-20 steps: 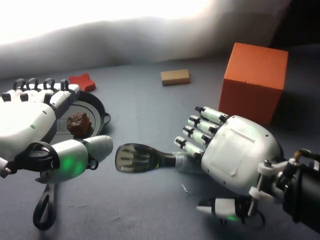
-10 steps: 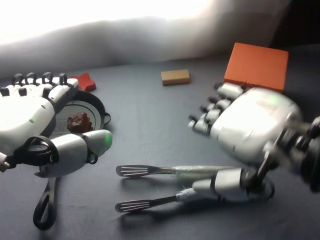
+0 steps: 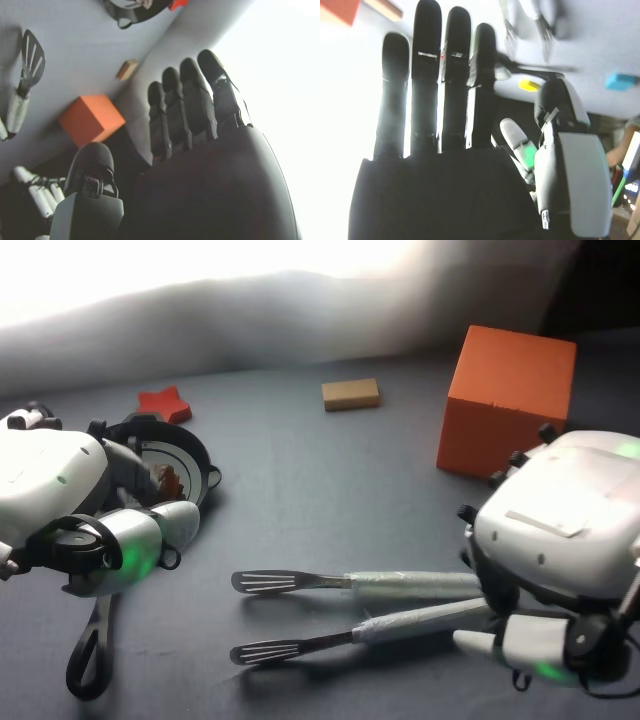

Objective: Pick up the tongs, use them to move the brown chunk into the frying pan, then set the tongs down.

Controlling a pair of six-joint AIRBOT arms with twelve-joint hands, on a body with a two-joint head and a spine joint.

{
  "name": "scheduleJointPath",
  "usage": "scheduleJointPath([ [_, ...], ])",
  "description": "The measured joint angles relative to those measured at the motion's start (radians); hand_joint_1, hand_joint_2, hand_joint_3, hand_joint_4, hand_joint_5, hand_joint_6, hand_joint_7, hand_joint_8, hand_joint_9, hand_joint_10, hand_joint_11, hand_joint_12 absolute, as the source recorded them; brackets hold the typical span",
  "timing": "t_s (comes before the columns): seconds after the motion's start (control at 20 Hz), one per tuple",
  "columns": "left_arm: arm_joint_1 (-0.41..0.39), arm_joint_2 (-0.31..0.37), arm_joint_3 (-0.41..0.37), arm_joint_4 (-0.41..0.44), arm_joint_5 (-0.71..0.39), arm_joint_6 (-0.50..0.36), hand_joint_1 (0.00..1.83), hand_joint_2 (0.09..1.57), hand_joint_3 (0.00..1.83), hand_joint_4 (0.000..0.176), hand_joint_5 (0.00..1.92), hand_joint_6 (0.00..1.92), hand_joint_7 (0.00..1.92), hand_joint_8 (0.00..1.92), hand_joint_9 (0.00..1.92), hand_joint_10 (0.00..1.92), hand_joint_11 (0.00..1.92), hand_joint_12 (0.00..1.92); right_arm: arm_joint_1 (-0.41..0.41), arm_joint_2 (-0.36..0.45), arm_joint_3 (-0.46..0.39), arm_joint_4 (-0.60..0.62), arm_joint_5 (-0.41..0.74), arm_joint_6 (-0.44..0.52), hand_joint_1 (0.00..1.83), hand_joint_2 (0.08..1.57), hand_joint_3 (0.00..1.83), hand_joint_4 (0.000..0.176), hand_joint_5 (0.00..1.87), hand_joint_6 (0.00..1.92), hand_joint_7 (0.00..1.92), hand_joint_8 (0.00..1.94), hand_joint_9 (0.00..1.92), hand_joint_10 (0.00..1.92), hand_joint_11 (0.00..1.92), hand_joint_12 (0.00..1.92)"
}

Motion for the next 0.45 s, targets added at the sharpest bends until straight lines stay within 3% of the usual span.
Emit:
scheduleJointPath([
  [0.1, 0.0, 0.0, 0.0, 0.002, -0.001, 0.0, 0.22, 1.45, 0.01, 0.0, 0.77, 1.62, 0.92, 1.72, 0.85, 1.91, 0.72, 1.92, 0.005, 0.023, -0.008, -0.002, -0.001, 0.046, 0.39, 1.4, 0.01, 0.0, 1.11, 1.09, 1.26, 1.44, 1.18, 1.89, 1.17, 1.92],
  [0.2, -0.006, 0.0, 0.0, 0.0, -0.001, 0.0, 0.35, 1.47, 0.01, 0.0, 0.85, 1.82, 1.09, 1.81, 1.08, 1.92, 1.01, 1.92, 0.008, 0.039, -0.01, -0.004, -0.012, 0.061, 0.54, 1.45, 0.02, 0.0, 1.16, 1.57, 1.29, 1.84, 1.32, 1.92, 1.34, 1.92],
  [0.3, -0.006, 0.0, 0.007, 0.003, 0.0, -0.001, 0.47, 1.48, 0.01, 0.0, 0.93, 1.9, 1.13, 1.9, 1.19, 1.92, 1.18, 1.92, 0.006, 0.047, -0.013, -0.004, -0.023, 0.068, 0.7, 1.45, 0.01, 0.0, 1.15, 1.76, 1.3, 1.94, 1.37, 1.92, 1.4, 1.92],
  [0.4, -0.006, 0.0, 0.01, 0.002, -0.001, -0.001, 0.52, 1.48, 0.01, 0.0, 0.95, 1.92, 1.12, 1.92, 1.19, 1.92, 1.18, 1.92, -0.003, 0.05, -0.016, -0.003, -0.039, 0.072, 0.68, 1.46, 0.03, 0.008, 1.17, 1.84, 1.31, 1.94, 1.38, 1.92, 1.42, 1.92],
  [0.45, -0.006, 0.0, 0.011, 0.003, -0.001, -0.001, 0.55, 1.47, 0.0, 0.0, 0.96, 1.92, 1.12, 1.92, 1.2, 1.92, 1.18, 1.92, -0.003, 0.051, -0.018, 0.001, -0.042, 0.074, 0.69, 1.45, 0.03, 0.142, 1.2, 1.84, 1.31, 1.94, 1.38, 1.92, 1.42, 1.92],
])
